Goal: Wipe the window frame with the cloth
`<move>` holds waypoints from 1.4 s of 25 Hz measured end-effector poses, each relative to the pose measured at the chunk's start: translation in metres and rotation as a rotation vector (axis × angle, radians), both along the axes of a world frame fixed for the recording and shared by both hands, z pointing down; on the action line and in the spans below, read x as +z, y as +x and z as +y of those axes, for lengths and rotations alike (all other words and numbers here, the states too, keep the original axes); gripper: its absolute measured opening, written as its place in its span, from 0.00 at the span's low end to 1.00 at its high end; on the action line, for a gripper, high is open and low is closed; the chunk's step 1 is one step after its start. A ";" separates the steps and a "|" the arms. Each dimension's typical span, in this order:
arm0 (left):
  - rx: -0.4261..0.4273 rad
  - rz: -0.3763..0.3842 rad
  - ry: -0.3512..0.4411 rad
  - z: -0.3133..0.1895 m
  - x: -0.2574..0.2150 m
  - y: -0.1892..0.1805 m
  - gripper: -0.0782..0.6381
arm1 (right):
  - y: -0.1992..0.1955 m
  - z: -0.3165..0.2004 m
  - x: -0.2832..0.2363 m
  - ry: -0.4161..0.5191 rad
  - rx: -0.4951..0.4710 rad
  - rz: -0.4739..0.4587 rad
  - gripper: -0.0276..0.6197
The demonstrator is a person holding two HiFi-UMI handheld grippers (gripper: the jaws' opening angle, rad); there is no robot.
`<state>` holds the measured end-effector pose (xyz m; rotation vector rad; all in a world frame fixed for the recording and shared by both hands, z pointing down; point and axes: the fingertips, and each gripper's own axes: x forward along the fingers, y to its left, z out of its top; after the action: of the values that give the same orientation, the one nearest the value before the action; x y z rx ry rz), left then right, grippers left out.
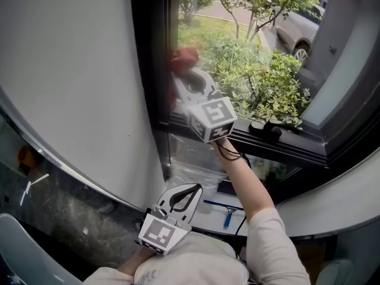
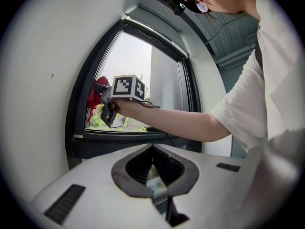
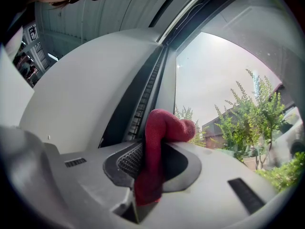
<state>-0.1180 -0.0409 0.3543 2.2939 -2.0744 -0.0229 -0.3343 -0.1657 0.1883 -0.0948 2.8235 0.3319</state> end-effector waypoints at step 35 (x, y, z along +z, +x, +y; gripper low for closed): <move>0.000 0.016 0.001 0.000 0.001 -0.002 0.12 | -0.002 -0.005 0.061 -0.120 0.046 0.145 0.18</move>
<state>-0.1204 -0.0408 0.3554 2.2861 -2.0679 -0.0425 -0.3360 -0.1708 0.2497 -0.1676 2.9875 0.1865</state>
